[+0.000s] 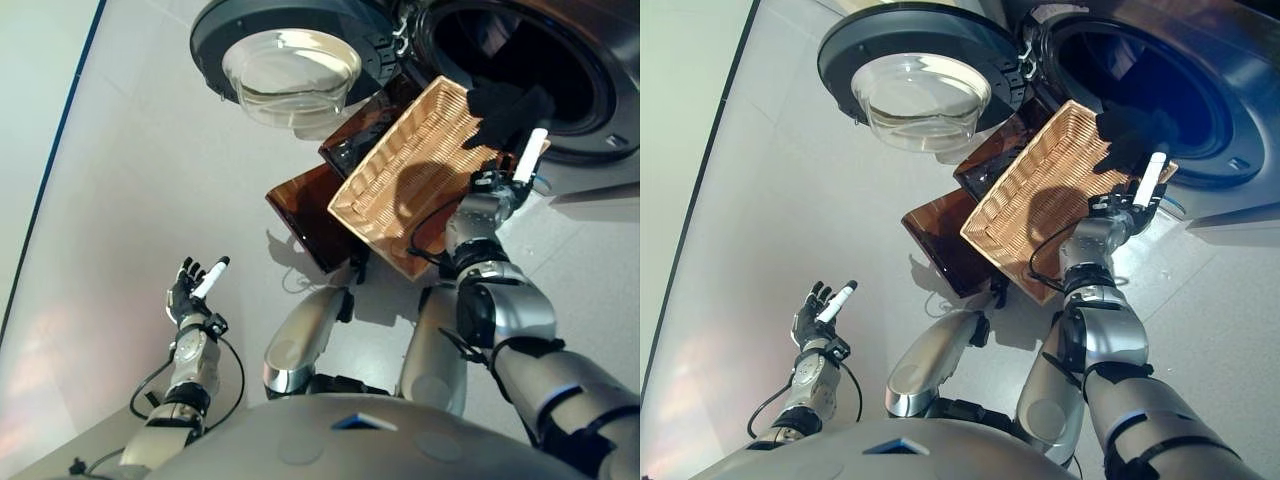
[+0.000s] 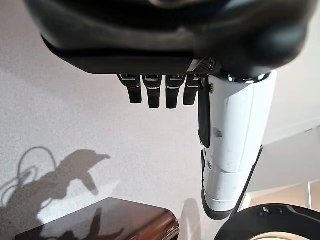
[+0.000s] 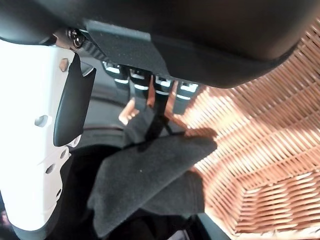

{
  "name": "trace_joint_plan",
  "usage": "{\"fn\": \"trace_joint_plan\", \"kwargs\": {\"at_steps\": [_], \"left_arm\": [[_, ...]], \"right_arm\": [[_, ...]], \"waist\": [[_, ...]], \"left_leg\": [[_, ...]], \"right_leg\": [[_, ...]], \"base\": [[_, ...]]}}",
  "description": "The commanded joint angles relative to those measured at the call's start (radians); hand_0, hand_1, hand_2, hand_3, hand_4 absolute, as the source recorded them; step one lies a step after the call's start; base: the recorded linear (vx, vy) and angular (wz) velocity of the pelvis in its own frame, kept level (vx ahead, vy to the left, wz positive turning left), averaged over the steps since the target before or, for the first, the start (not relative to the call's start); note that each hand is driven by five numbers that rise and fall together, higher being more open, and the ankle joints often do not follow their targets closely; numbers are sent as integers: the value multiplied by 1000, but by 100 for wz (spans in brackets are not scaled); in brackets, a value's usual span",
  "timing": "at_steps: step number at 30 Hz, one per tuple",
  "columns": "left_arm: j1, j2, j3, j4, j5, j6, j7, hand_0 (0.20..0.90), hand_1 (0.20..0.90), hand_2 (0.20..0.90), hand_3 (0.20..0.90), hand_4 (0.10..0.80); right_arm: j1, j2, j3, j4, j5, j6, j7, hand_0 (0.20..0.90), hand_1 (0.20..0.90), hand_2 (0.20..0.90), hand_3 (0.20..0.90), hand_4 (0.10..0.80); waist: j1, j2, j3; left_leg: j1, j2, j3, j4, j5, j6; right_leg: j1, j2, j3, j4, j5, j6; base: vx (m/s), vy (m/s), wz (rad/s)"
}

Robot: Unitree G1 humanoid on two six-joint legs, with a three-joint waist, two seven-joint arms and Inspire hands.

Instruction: Pick up the clothes and place them into the washing machine

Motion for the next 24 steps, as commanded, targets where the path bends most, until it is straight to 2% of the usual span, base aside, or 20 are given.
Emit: {"fn": "trace_joint_plan", "kwargs": {"at_steps": [1,9,16,20,24], "left_arm": [[-17,66,-6,-1,-5,-85,38,900,900,900,900,800],[-24,76,-12,-26,-20,-93,31,900,900,900,900,800],[-48,83,-9,-24,-21,-98,33,900,900,900,900,800],[-47,95,-12,-39,-15,-103,31,900,900,900,900,800],[-43,106,-7,-58,-13,-108,32,900,900,900,900,800]], "right_arm": [[-73,-43,-8,-9,-49,-48,6,900,900,900,900,800],[-116,-80,-7,5,-49,-46,-1,900,900,900,900,800],[-134,-87,-2,26,-63,-40,-17,900,900,900,900,800],[-139,-100,-18,60,-47,-35,-16,900,900,900,900,800],[-146,-116,-21,78,-46,-25,-8,900,900,900,900,800]], "waist": [[36,11,-33],[47,1,-17],[51,-26,-9],[63,-45,-30],[70,-49,-35]], "left_leg": [[-43,-35,-14,72,-59,-55],[-74,-31,-30,71,-49,-59],[-124,-31,-46,80,-44,-65],[-142,-40,-60,85,-56,-67],[-148,-49,-68,90,-60,-66]], "right_leg": [[98,-37,4,-179,58,20],[79,-27,-9,-180,59,14],[44,-21,-27,-163,53,7],[42,-27,-43,-158,37,7],[41,-31,-50,-155,37,7]], "base": [[0,0,0],[-8,-44,3],[14,-38,17],[30,-15,20],[30,-2,9]]}}
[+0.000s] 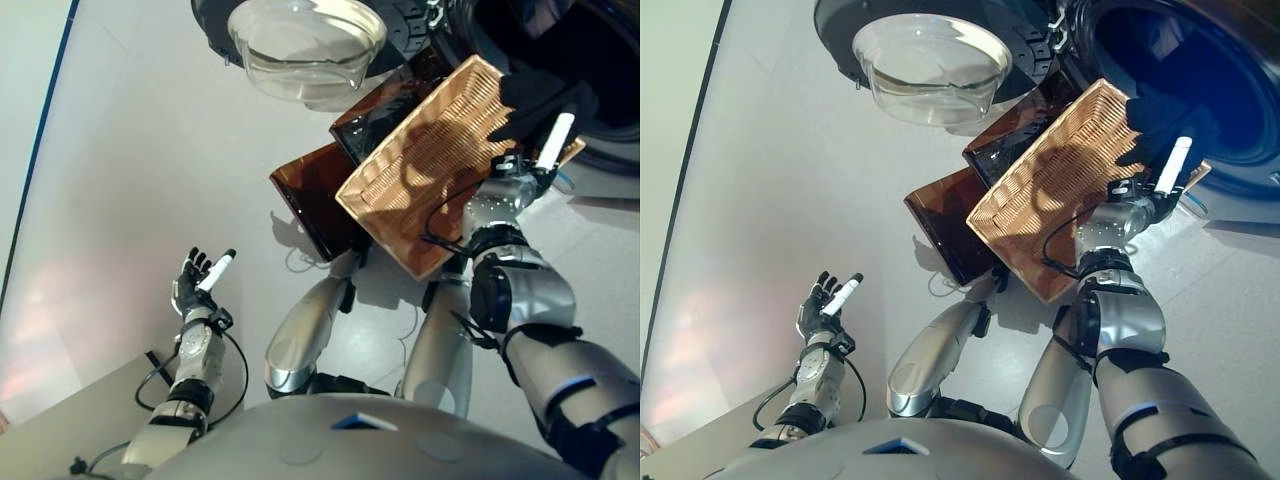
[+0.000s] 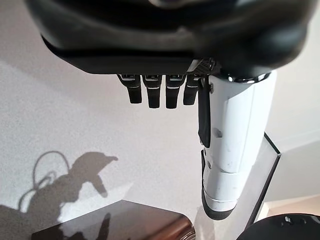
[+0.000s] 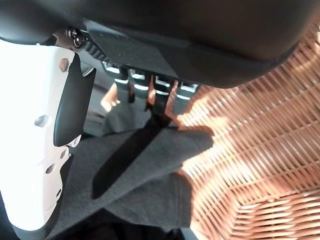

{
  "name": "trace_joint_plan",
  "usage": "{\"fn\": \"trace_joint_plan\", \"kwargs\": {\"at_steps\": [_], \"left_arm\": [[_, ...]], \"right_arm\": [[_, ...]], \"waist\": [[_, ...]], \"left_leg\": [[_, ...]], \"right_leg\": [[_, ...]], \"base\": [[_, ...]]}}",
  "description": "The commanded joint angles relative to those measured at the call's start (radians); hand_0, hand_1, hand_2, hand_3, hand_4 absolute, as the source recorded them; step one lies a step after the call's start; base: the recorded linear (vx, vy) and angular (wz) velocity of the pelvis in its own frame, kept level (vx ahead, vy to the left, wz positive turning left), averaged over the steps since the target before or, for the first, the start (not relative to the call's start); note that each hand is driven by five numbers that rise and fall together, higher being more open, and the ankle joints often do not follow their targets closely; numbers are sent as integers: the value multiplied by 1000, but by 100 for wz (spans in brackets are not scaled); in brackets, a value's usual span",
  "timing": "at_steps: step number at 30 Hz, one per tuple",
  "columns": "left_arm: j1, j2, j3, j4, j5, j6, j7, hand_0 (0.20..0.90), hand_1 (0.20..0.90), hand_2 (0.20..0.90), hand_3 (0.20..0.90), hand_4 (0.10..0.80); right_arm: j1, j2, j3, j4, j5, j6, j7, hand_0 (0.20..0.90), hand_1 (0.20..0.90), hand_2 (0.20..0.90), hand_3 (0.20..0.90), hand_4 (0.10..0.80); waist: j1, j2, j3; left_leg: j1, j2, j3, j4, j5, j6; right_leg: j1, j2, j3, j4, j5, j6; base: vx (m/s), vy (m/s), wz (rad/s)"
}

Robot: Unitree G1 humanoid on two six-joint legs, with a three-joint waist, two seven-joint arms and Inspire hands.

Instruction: Pick up the clothes and place them into the washing machine

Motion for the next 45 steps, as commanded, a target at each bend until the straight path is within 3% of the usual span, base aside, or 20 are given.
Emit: {"fn": "trace_joint_plan", "kwargs": {"at_steps": [1,13,26,31,32,34,45], "left_arm": [[-32,119,37,-31,-9,-83,34,900,900,900,900,800],[-16,145,52,-80,6,-92,40,900,900,900,900,800],[-9,171,56,-133,4,-100,29,900,900,900,900,800],[-6,171,54,-141,5,-101,31,900,900,900,900,800],[-6,171,54,-141,5,-101,31,900,900,900,900,800],[-14,176,55,-139,8,-100,33,900,900,900,900,800],[-3,179,57,-147,10,-97,26,900,900,900,900,800]], "right_arm": [[-63,-50,-9,0,-50,-23,11,900,900,900,900,800],[-134,-174,16,11,-158,-8,-49,900,900,900,900,800],[-250,-361,177,105,-392,125,-89,900,900,900,900,800],[-266,-357,188,103,-378,124,-73,900,900,900,900,800],[-267,-357,188,104,-378,124,-72,807,807,807,807,733],[-271,-352,191,116,-382,125,-75,200,200,200,200,300],[-265,-330,183,98,-367,115,-62,200,200,200,200,300]], "waist": [[46,-54,-36],[69,-63,-41],[90,-70,-27],[90,-83,-28],[90,-83,-27],[90,-90,-31],[90,-113,-35]], "left_leg": [[-62,-53,13,102,-81,-54],[-90,-59,3,104,-81,-55],[-127,-58,-4,93,-64,-60],[-126,-58,-7,95,-64,-61],[-126,-58,-7,95,-64,-61],[-125,-58,-9,99,-68,-59],[-94,-55,-18,95,-72,-61]], "right_leg": [[96,-32,22,-177,59,23],[77,-37,14,-175,55,22],[38,-39,5,-176,65,22],[42,-35,1,-173,63,20],[42,-35,1,-173,63,20],[50,-34,-2,-176,61,18],[94,-29,-14,-193,61,17]], "base": [[47,8,7],[11,3,5],[-2,-6,3],[0,-3,1],[0,0,0],[0,0,0],[5,-3,1]]}}
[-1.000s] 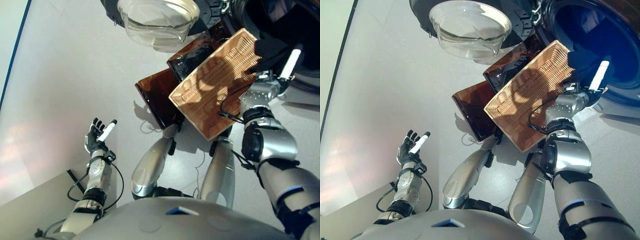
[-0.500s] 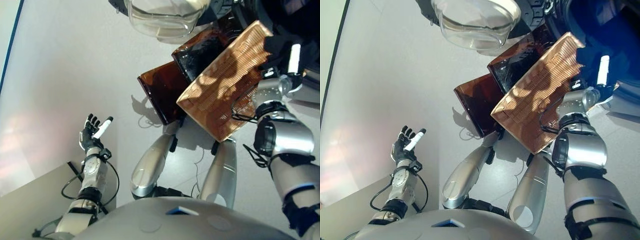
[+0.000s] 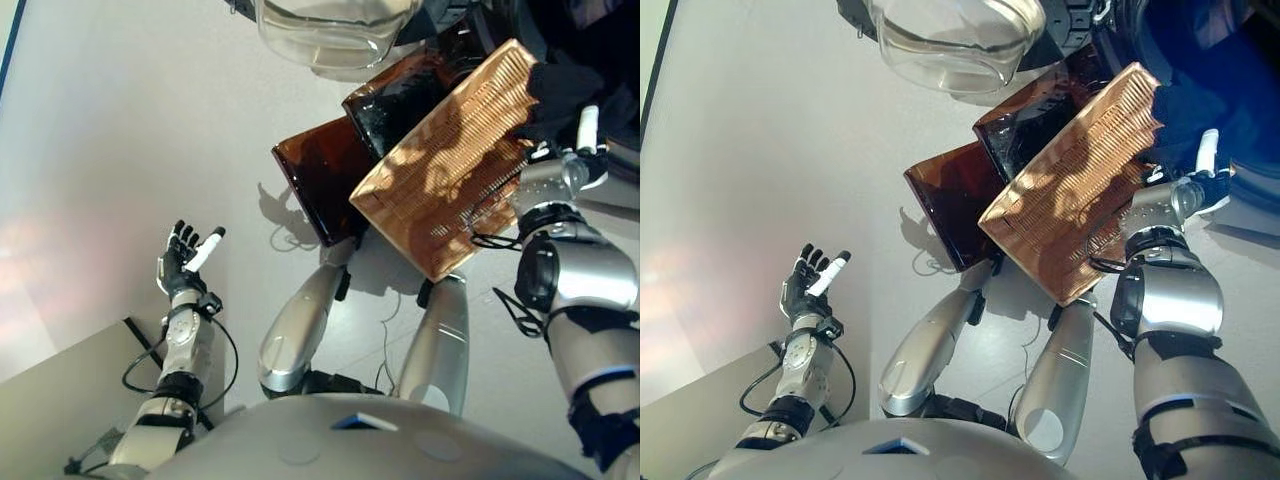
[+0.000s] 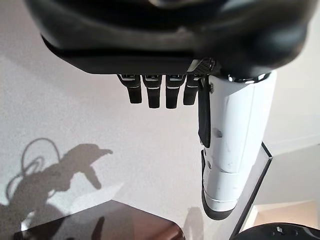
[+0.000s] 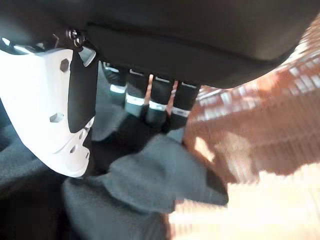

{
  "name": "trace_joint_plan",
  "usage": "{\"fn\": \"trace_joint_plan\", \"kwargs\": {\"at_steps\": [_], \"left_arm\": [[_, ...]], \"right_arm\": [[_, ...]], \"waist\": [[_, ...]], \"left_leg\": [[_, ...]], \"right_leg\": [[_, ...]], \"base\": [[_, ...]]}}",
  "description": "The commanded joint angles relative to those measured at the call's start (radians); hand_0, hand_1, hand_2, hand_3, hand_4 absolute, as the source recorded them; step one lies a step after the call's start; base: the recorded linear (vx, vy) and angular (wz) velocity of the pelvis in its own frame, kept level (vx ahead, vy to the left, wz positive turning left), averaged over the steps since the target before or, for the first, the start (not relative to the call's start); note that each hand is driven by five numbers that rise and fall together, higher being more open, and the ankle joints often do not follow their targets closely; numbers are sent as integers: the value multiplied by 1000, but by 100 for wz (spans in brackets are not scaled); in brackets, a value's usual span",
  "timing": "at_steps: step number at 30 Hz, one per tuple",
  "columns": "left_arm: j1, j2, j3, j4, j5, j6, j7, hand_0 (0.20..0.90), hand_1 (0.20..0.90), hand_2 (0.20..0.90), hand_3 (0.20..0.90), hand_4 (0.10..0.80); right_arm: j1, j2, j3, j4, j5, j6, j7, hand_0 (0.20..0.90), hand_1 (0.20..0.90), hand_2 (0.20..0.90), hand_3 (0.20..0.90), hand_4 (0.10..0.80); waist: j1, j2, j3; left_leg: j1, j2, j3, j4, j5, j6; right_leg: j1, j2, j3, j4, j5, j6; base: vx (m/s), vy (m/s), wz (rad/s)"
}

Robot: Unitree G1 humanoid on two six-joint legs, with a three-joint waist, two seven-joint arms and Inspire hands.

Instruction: Pick up the clothes and place them into the washing machine

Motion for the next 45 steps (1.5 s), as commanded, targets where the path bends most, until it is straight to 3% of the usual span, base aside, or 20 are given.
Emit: {"fn": "trace_joint_plan", "kwargs": {"at_steps": [1,16,28,29,45], "left_arm": [[-4,120,56,-2,4,-87,26,900,900,900,900,800],[0,147,71,-12,7,-84,27,900,900,900,900,800],[9,156,89,-45,2,-104,37,900,900,900,900,800],[2,156,84,-42,-2,-101,37,900,900,900,900,800],[2,144,58,-25,-38,-77,-20,900,900,900,900,800]], "right_arm": [[-134,-108,94,-96,-72,-88,53,200,200,200,200,300],[-177,-138,161,-112,-201,-61,1,200,200,200,200,300],[-274,-220,191,-204,-224,-114,-53,200,200,200,200,300],[-289,-226,197,-179,-205,-105,-44,900,900,900,900,800],[-178,-55,126,-99,-43,-76,104,900,900,900,900,800]], "waist": [[37,-40,-52],[44,-55,-47],[52,-55,-39],[52,-58,-40],[56,-77,-55]], "left_leg": [[-8,-35,13,75,-90,-71],[-3,-34,9,74,-88,-74],[-21,-41,3,68,-78,-76],[-20,-42,4,67,-78,-77],[27,-53,7,65,-92,-61]], "right_leg": [[140,-8,22,-171,41,3],[166,-9,5,-188,45,1],[152,-12,2,-190,48,5],[156,-17,2,-193,51,6],[225,-38,2,-237,69,11]], "base": [[0,0,0],[2,-4,2],[1,3,0],[9,18,3],[6,4,1]]}}
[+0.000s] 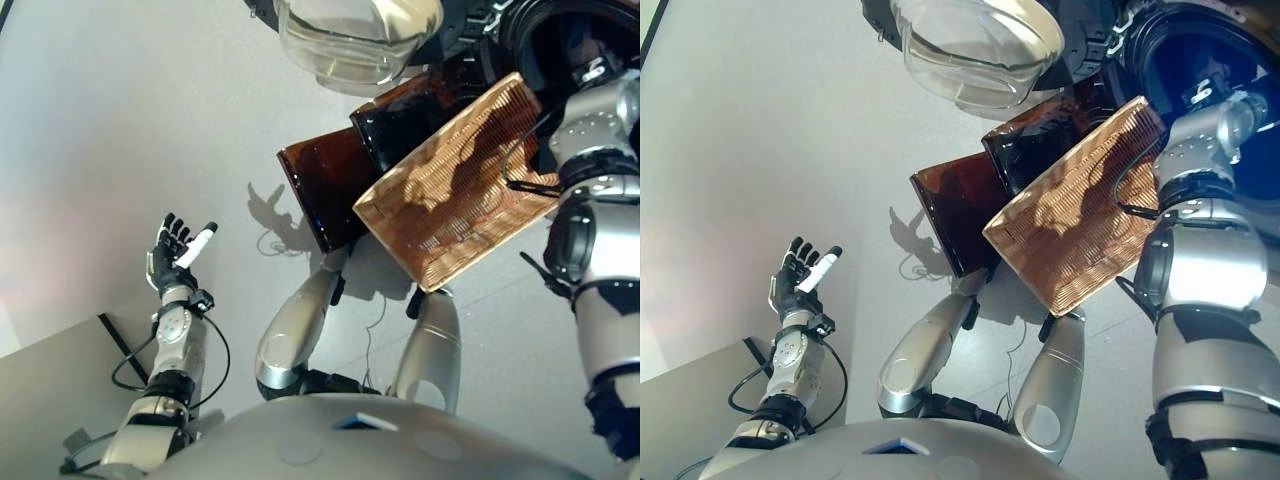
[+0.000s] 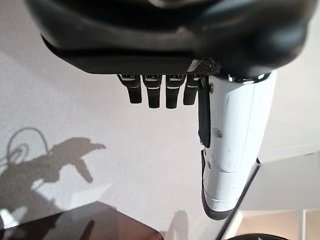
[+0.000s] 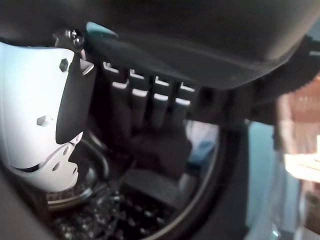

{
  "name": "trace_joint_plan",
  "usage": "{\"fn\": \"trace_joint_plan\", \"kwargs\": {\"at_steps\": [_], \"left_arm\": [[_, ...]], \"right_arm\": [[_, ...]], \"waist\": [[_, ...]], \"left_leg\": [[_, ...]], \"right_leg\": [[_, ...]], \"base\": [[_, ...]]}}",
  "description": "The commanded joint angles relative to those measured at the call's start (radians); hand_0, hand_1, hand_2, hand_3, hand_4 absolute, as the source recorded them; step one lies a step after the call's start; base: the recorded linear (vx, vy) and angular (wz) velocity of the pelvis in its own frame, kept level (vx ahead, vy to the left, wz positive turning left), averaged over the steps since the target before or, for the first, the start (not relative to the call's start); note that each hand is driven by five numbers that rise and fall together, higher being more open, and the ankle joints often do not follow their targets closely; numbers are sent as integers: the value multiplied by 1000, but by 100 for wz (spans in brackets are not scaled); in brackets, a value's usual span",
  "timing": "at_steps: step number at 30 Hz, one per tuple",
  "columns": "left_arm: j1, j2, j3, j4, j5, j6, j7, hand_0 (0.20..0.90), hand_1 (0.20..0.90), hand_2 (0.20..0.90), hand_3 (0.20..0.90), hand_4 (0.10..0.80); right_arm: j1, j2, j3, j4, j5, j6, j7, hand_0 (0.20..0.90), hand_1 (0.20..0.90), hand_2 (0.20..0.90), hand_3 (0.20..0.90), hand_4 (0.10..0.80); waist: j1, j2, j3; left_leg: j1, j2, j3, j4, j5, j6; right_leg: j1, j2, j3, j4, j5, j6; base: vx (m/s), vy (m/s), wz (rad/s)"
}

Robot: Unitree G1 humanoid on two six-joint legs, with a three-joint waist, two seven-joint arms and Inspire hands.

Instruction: Pick up the clothes and place them into the washing machine

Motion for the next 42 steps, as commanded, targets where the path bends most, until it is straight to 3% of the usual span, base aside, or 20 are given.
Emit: {"fn": "trace_joint_plan", "kwargs": {"at_steps": [1,13,17,42], "left_arm": [[6,106,52,-12,-34,-61,2,900,900,900,900,800],[1,111,52,9,-30,-46,-11,900,900,900,900,800],[52,119,43,-114,-13,-48,-11,900,900,900,900,800],[107,91,42,-200,1,-36,-8,900,900,900,900,800]], "right_arm": [[19,-3,37,-73,-11,-70,81,900,900,900,900,800],[106,124,22,-60,-36,-46,99,900,900,900,900,800],[115,138,16,-54,-38,-43,92,900,900,900,900,800],[340,358,-123,-139,196,-120,166,900,900,900,900,800]], "waist": [[36,-47,-55],[38,-73,-47],[46,-63,-31],[34,-11,-10]], "left_leg": [[-25,-53,30,70,-91,-62],[-13,-52,27,80,-95,-58],[-28,-54,26,91,-94,-57],[-54,-54,34,119,-98,-49]], "right_leg": [[124,-30,37,-169,53,3],[153,-28,33,-186,55,-1],[137,-20,28,-168,48,-7],[83,-5,42,-103,21,-16]], "base": [[0,0,0],[0,0,0],[-33,-10,1],[-10,0,1]]}}
